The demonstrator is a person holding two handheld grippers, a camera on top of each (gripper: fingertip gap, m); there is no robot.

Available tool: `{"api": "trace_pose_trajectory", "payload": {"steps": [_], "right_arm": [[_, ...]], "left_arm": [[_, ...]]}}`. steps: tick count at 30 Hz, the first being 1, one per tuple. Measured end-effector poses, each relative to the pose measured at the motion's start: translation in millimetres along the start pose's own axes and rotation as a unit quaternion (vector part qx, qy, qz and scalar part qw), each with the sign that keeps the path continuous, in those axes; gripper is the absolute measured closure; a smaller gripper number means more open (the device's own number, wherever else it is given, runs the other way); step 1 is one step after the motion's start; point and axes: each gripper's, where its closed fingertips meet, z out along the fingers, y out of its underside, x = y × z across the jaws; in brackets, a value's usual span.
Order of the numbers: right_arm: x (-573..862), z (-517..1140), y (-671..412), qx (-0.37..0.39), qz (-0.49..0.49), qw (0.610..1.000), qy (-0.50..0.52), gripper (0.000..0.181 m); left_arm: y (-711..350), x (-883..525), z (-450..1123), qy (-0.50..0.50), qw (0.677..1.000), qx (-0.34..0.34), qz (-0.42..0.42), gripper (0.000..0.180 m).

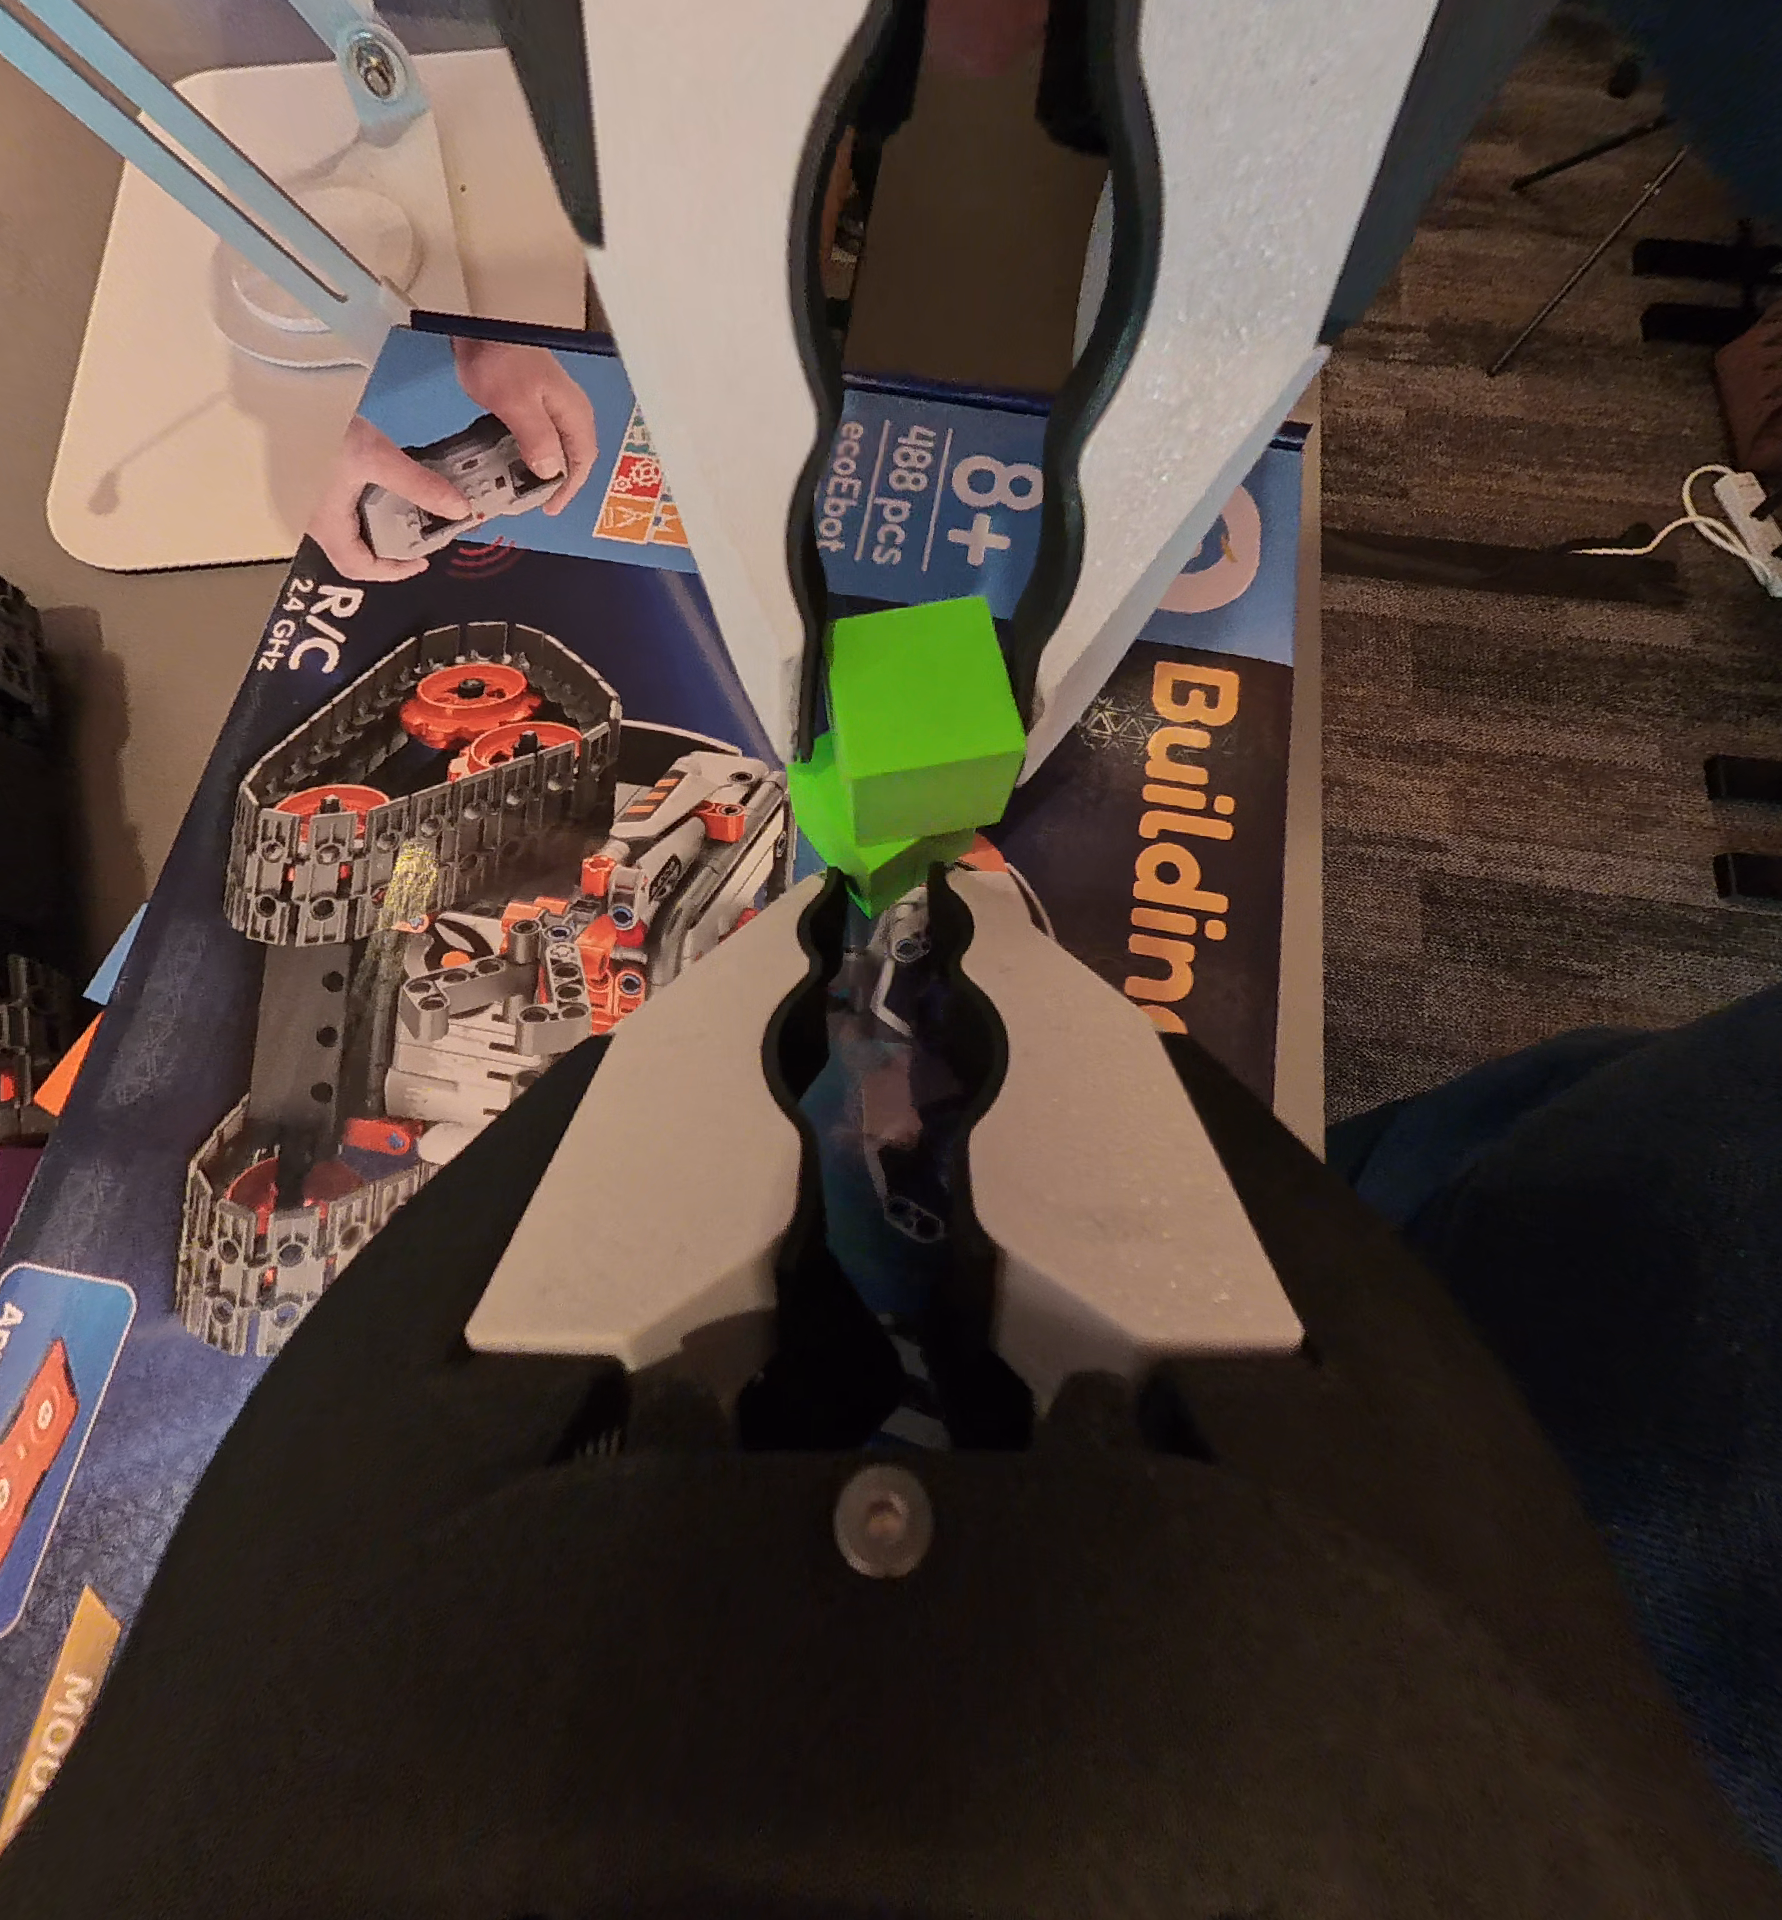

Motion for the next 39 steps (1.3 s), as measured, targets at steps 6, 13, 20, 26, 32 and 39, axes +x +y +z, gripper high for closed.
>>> {"api": "trace_pose_trajectory", "payload": {"steps": [6, 13, 20, 26, 32, 39], "right_arm": [[4.7, -4.0, -1.1, 0.000, -0.014, 1.000, 0.000, 0.152], [14.2, -10.6, 2.2, 0.010, 0.008, 1.000, 0.007, 0.152], [22.8, -8.8, 18.4, -0.015, 0.021, 1.000, 0.016, 0.152], [17.5, -4.3, 8.9, 0.007, 0.027, 1.000, -0.002, 0.152], [19.4, -11.4, -2.7, 0.035, 0.015, 0.999, 0.000, 0.152], [19.3, -2.9, -9.8, 0.004, -0.018, 1.000, -0.012, 0.152]], "left_arm": [[0.3, -2.1, 0.4, 0.008, 1.000, -0.005, 0.004, 0.168], [-3.3, -13.5, -13.4, -0.023, 0.999, 0.019, -0.039, 0.154], [1.0, -14.1, 3.6, -0.061, 0.997, -0.010, -0.043, 0.132], [-2.7, -18.4, 2.7, -0.052, 0.998, -0.011, -0.022, 0.151], [-2.2, -17.5, -1.4, 0.000, 1.000, -0.010, -0.006, 0.151], [0.1, -14.8, 2.2, 0.020, 1.000, -0.016, 0.005, 0.139]]}}
